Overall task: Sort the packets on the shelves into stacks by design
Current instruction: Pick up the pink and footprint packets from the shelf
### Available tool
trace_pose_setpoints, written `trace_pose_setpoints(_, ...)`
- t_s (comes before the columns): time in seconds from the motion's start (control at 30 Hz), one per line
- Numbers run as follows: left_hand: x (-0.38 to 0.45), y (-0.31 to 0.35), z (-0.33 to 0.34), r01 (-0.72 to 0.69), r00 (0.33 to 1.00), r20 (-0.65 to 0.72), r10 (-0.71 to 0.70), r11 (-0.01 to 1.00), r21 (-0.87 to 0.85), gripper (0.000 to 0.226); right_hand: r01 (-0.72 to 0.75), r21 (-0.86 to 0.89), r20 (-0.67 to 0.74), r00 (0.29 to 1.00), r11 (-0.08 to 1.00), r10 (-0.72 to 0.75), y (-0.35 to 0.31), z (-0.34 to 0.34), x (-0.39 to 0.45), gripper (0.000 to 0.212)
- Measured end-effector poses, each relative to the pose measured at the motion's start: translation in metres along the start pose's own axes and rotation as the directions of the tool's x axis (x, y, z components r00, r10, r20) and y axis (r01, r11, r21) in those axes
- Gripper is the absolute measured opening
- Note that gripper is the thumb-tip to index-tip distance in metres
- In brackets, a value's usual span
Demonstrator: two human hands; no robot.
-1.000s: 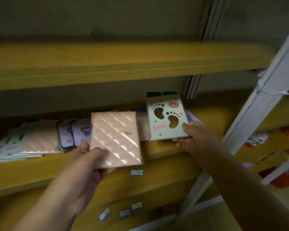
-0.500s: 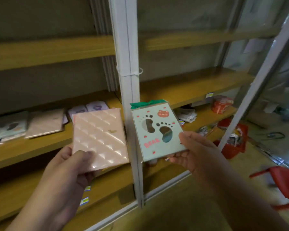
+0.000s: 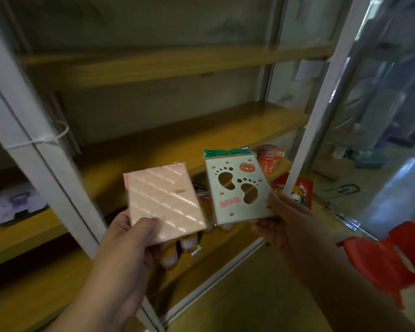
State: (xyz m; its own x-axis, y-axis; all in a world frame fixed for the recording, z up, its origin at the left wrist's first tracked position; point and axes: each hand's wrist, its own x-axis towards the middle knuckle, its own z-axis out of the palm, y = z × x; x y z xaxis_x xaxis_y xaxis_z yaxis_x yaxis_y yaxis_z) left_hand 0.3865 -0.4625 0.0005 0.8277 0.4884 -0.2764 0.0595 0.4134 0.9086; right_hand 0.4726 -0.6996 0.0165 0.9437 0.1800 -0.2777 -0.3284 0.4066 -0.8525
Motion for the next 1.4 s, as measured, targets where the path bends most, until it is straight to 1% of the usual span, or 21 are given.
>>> trace_pose_setpoints(0.13,0.067,-0.008,0.046,0.043,0.999,0.025,-0.042,0.999,-0.009,0.025,0.017,-0.089,-0.027,0.999,0.996,-0.019,-0.023,-0.017,0.063,0.023)
trace_pose_setpoints(0.2,0.102,-0.006,0.065,0.004,1.0,-0.001,-0.004,1.0,0.03,0.029,0.021,-0.124,-0.032,0.999,0.992,-0.025,-0.036,-0.021,0.096,0.019)
trace_pose_setpoints(0.33,0.164,0.007,0.101,-0.155,0.982,-0.078,0.171,0.972,0.176,0.048,-0.008,-0.139,-0.038,0.999,0.99,0.002,-0.057,-0.025,0.157,0.02)
trace_pose_setpoints(0.37,0.179,0.011,0.107,-0.158,0.979,-0.091,0.181,0.964,0.215,0.051,-0.015,-0.147,-0.03,1.0,0.989,0.011,-0.061,-0.025,0.171,0.022)
trace_pose_setpoints(0.47,0.217,0.015,0.12,-0.102,0.986,-0.094,0.138,0.944,0.315,0.058,-0.026,-0.202,-0.008,1.0,0.979,0.025,-0.067,-0.022,0.212,0.026)
trace_pose_setpoints(0.53,0.234,0.013,0.124,-0.094,0.986,-0.089,0.14,0.915,0.393,0.057,-0.028,-0.257,0.008,0.999,0.966,0.031,-0.07,-0.019,0.238,0.018)
trace_pose_setpoints(0.6,0.244,0.012,0.127,-0.097,0.978,-0.114,0.175,0.864,0.495,0.056,-0.014,-0.318,0.052,0.998,0.948,0.032,-0.072,-0.015,0.263,0.009)
trace_pose_setpoints(0.63,0.247,0.01,0.128,-0.095,0.97,-0.137,0.202,0.83,0.55,0.056,0.009,-0.364,0.093,0.995,0.931,0.027,-0.073,-0.015,0.275,0.009)
trace_pose_setpoints(0.67,0.249,0.008,0.13,-0.092,0.957,-0.161,0.241,0.78,0.619,0.054,0.047,-0.423,0.145,0.989,0.905,0.016,-0.074,-0.013,0.285,0.01)
trace_pose_setpoints(0.73,0.251,0.003,0.135,-0.061,0.92,-0.204,0.336,0.635,0.77,0.055,0.109,-0.516,0.227,0.974,0.85,0.012,-0.078,-0.009,0.305,0.011)
trace_pose_setpoints(0.77,0.252,0.001,0.138,-0.024,0.902,-0.237,0.362,0.588,0.809,0.058,0.114,-0.528,0.254,0.967,0.842,0.029,-0.079,-0.007,0.315,0.01)
trace_pose_setpoints(0.8,0.251,-0.002,0.142,0.017,0.888,-0.272,0.371,0.564,0.826,0.059,0.106,-0.529,0.28,0.958,0.842,0.055,-0.08,-0.005,0.325,0.01)
trace_pose_setpoints(0.87,0.249,-0.007,0.149,0.08,0.859,-0.311,0.408,0.492,0.867,0.055,0.123,-0.544,0.344,0.935,0.83,0.087,-0.083,0.0,0.345,0.011)
trace_pose_setpoints(0.93,0.248,-0.01,0.154,0.122,0.83,-0.295,0.473,0.363,0.924,0.049,0.163,-0.551,0.399,0.913,0.818,0.088,-0.085,0.001,0.364,0.014)
trace_pose_setpoints(0.97,0.246,-0.01,0.155,0.123,0.822,-0.276,0.498,0.318,0.94,0.046,0.174,-0.552,0.416,0.905,0.815,0.088,-0.086,0.0,0.374,0.015)
trace_pose_setpoints(1.07,0.242,-0.015,0.163,0.094,0.823,-0.222,0.523,0.259,0.961,0.038,0.175,-0.584,0.419,0.902,0.792,0.109,-0.087,-0.005,0.404,0.021)
trace_pose_setpoints(1.13,0.237,-0.02,0.173,0.059,0.809,-0.211,0.549,0.281,0.958,0.036,0.18,-0.621,0.41,0.904,0.763,0.12,-0.088,-0.006,0.421,0.029)
trace_pose_setpoints(1.2,0.231,-0.025,0.183,0.036,0.792,-0.218,0.57,0.313,0.949,0.037,0.226,-0.677,0.416,0.902,0.7,0.111,-0.09,-0.006,0.434,0.037)
trace_pose_setpoints(1.27,0.227,-0.029,0.193,0.027,0.792,-0.219,0.571,0.324,0.946,0.039,0.314,-0.752,0.435,0.897,0.58,0.078,-0.094,-0.006,0.445,0.038)
trace_pose_setpoints(1.33,0.225,-0.032,0.201,0.027,0.792,-0.224,0.569,0.333,0.943,0.041,0.431,-0.818,0.473,0.881,0.38,0.02,-0.098,-0.008,0.453,0.034)
trace_pose_setpoints(1.4,0.223,-0.034,0.205,0.035,0.787,-0.221,0.576,0.315,0.948,0.041,0.505,-0.843,0.512,0.859,0.189,-0.013,-0.102,-0.011,0.458,0.04)
